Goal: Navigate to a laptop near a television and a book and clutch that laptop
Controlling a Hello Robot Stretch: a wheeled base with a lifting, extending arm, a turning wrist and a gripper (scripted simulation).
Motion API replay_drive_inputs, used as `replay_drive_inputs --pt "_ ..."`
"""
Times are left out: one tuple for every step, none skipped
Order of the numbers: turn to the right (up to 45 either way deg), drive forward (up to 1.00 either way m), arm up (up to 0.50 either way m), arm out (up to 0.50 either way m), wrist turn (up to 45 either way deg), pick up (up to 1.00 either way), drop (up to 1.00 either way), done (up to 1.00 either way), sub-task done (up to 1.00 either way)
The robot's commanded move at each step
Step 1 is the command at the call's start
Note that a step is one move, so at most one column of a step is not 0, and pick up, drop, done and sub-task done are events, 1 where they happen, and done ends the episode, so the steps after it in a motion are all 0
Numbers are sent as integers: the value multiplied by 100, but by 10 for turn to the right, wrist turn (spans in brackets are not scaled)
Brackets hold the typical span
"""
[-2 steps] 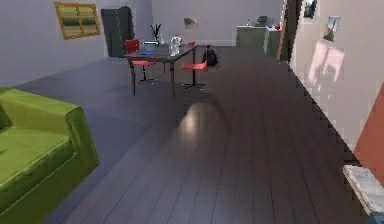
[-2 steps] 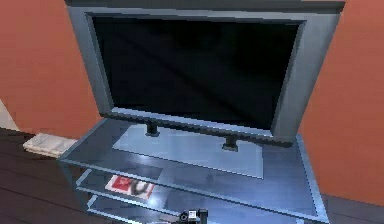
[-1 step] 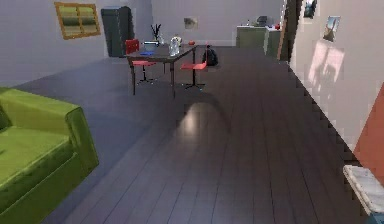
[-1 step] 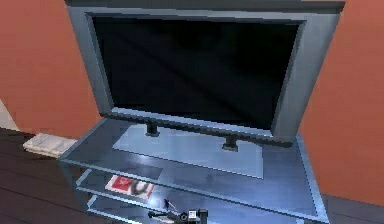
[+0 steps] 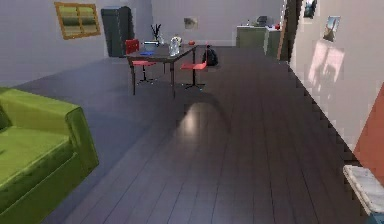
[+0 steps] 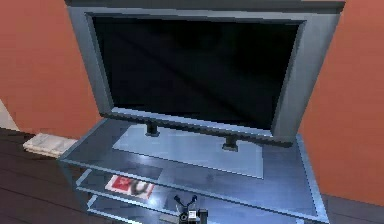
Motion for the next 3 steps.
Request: replay_drive_inputs --pt "0 0 0 0 210 0 0 0 0" --pt "0 0 -30 0 0 0 0 0 0" --pt "0 0 0 0 0 100 0 0 0"
